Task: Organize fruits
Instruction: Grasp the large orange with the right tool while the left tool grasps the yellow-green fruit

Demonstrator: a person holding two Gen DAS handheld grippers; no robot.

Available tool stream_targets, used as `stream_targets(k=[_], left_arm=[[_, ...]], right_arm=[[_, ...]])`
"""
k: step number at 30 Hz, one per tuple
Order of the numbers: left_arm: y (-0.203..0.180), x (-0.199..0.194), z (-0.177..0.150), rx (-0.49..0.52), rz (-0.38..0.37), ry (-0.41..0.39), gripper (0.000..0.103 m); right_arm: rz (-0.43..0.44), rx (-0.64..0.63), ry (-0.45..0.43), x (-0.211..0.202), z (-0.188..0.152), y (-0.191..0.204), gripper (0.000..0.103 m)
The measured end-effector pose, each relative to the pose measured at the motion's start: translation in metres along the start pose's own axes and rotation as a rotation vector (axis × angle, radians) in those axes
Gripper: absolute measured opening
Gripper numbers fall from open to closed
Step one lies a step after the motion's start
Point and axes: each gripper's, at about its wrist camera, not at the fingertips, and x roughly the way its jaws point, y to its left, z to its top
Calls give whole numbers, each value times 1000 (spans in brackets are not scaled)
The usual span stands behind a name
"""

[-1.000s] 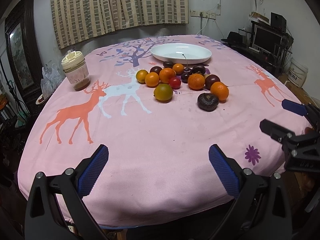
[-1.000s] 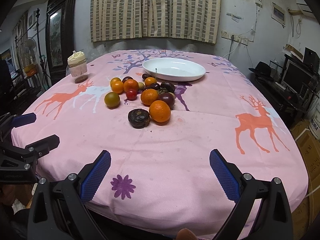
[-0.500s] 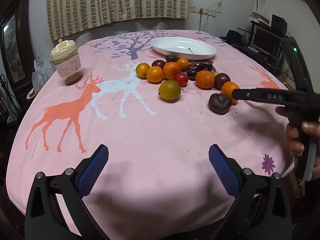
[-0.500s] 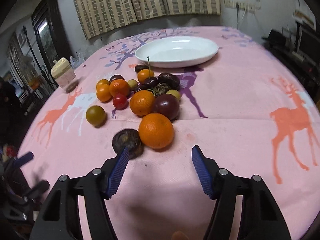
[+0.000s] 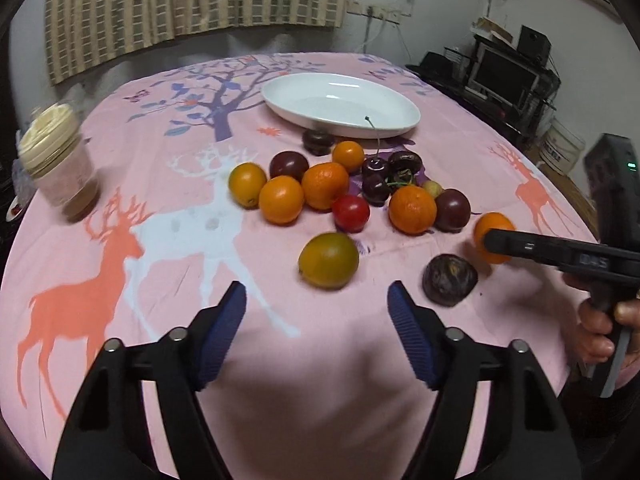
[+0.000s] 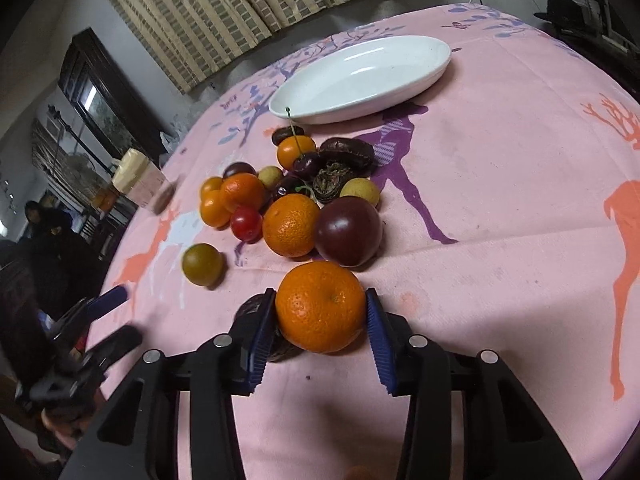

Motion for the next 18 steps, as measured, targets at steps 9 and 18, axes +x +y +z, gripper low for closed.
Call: stream_targets(k=[9, 18], left_arm=[[-12, 42, 17, 139, -3, 64, 57], [-6, 55, 19, 132, -62, 109, 40]], right_arm=[[4, -5, -76, -40, 3, -5, 44], [1, -1, -83, -38, 18, -13, 44]])
